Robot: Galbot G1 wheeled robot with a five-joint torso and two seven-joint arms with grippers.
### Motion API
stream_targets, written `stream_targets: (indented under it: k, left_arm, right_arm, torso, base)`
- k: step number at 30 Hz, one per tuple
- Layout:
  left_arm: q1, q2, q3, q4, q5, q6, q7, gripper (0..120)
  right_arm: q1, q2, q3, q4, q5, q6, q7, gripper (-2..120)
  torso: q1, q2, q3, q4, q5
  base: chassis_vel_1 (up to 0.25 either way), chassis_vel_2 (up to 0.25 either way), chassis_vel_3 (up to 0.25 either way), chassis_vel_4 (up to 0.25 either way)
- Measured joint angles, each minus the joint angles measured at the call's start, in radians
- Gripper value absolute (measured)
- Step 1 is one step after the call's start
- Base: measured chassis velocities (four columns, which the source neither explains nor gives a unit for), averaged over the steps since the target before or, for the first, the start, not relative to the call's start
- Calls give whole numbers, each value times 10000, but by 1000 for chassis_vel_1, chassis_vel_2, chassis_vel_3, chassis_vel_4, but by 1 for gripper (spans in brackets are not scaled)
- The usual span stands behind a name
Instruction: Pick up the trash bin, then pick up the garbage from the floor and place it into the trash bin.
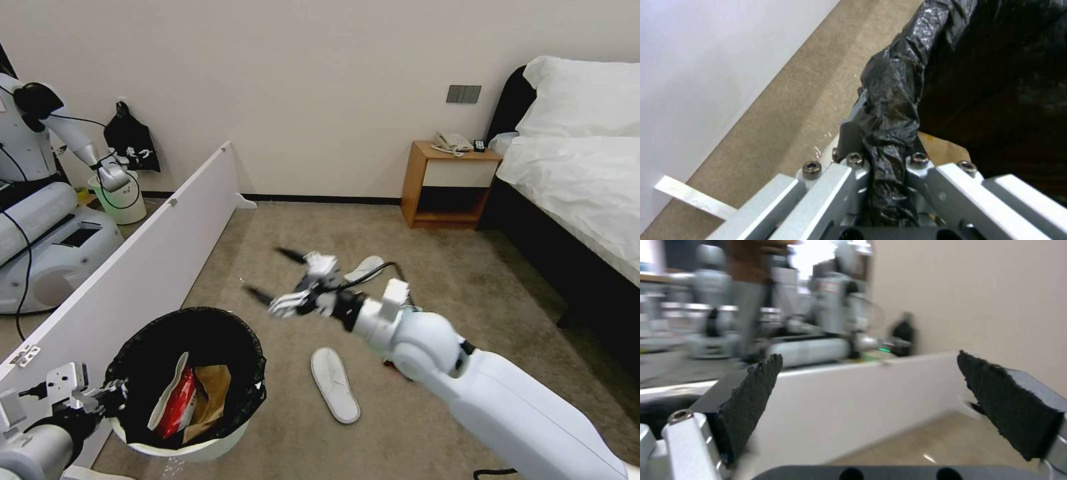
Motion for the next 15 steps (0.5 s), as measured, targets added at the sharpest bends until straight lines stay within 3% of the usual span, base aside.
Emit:
stream_targets:
  k: [7,9,15]
  left_arm:
    - [-108,-37,56,80,71,0,2,3]
    - [-153,-70,55,199,182,0,25,3]
    - [-264,-62,33,403,385,0,126,3]
  right_arm:
    - [-2080,-215,1355,147,-340,-127,1170,100]
    - [-3426,-189,2022,7,-859,171,1926,100]
    - [-5494,213,3293,-170,-1868,640,2622,100]
  torso:
    - [0,0,0,0,-1]
    - [0,0,0,1,0]
    - [0,0,-1,3,-2]
  base:
    - [0,0,0,0]
    - [0,0,0,0]
    - [0,0,0,0]
